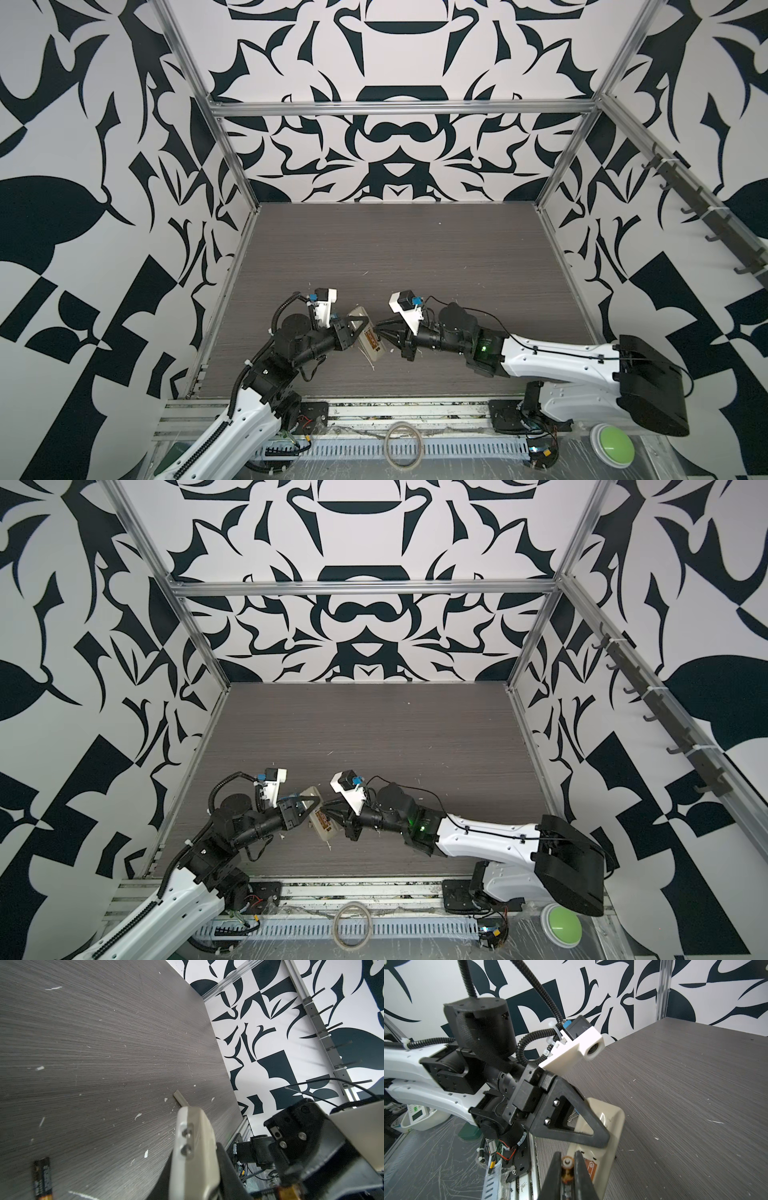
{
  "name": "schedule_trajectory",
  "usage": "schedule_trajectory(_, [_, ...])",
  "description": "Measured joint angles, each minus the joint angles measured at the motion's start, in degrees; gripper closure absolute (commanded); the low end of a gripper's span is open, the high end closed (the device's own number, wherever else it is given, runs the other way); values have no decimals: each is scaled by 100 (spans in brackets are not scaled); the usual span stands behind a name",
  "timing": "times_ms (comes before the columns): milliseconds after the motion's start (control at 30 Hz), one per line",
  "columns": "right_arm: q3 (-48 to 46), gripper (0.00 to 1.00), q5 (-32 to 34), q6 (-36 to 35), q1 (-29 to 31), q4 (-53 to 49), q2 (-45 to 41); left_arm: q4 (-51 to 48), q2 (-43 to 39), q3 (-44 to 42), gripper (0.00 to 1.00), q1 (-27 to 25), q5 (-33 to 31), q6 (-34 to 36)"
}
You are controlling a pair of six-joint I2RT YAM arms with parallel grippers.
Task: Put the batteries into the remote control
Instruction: 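Carry the battery with the right gripper toward the remote in the left gripper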
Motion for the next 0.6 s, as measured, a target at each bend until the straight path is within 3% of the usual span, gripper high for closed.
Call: schedule_trajectory(600, [-9,100,212,-39,37,304,385,87,76,0,100,0,107,-79])
